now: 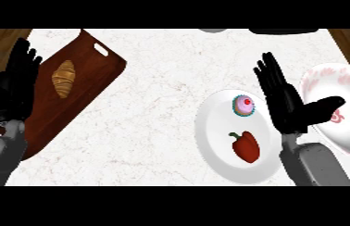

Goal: Pick the cupcake from the plate and place it in the bowl

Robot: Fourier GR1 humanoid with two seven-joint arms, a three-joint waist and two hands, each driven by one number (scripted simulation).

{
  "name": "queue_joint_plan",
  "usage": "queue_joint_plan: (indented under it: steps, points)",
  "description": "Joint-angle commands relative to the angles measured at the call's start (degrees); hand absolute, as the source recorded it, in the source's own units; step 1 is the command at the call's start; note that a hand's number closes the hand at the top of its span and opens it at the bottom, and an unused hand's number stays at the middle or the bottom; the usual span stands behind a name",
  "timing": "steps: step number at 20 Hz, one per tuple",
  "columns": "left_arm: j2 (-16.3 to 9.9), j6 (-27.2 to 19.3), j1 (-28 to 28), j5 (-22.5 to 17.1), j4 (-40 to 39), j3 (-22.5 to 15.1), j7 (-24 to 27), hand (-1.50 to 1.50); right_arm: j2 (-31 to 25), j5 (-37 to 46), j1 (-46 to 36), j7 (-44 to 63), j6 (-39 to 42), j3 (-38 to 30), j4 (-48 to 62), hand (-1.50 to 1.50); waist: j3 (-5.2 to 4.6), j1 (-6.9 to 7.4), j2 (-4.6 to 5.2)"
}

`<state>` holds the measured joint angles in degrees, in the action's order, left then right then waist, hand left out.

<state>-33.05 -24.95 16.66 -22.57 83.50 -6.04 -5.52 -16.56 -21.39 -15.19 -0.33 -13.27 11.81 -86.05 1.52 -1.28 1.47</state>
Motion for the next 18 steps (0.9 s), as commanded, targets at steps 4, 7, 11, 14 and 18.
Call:
queue_joint_plan:
  steps: [4, 7, 11, 14, 18]
  points:
    - [4.82, 6.70, -3.33, -3.19, 6.37, -1.17, 4.38, 0.00, -2.96, -2.86, -3.49, 4.22, 5.99, -3.65, 7.61, -1.50, -1.52, 2.15, -1.44]
    - [5.42, 8.72, -1.54, -4.93, 4.45, -1.54, 4.59, 0.00, -19.82, 15.76, -4.83, 8.70, 3.03, 2.17, 11.13, -1.50, -4.08, 1.02, -0.67]
    - [6.07, 17.09, -4.40, -10.14, 3.78, 0.63, 7.51, 0.00, -11.07, 14.46, -7.93, 8.22, -6.81, -3.25, 21.06, -1.50, -1.56, 2.32, -1.12]
    - [7.58, 16.71, -4.30, -8.65, 2.82, -0.24, 7.65, 0.00, -11.58, 20.03, -15.04, 8.55, -9.06, -2.05, 23.20, -1.50, -1.56, 2.17, -1.19]
    - [8.30, 18.95, -6.75, -9.37, 3.60, -0.04, 9.39, 0.00, -17.67, 24.99, -19.94, 11.66, -2.29, 1.07, 28.44, -1.50, -1.58, 2.79, -1.13]
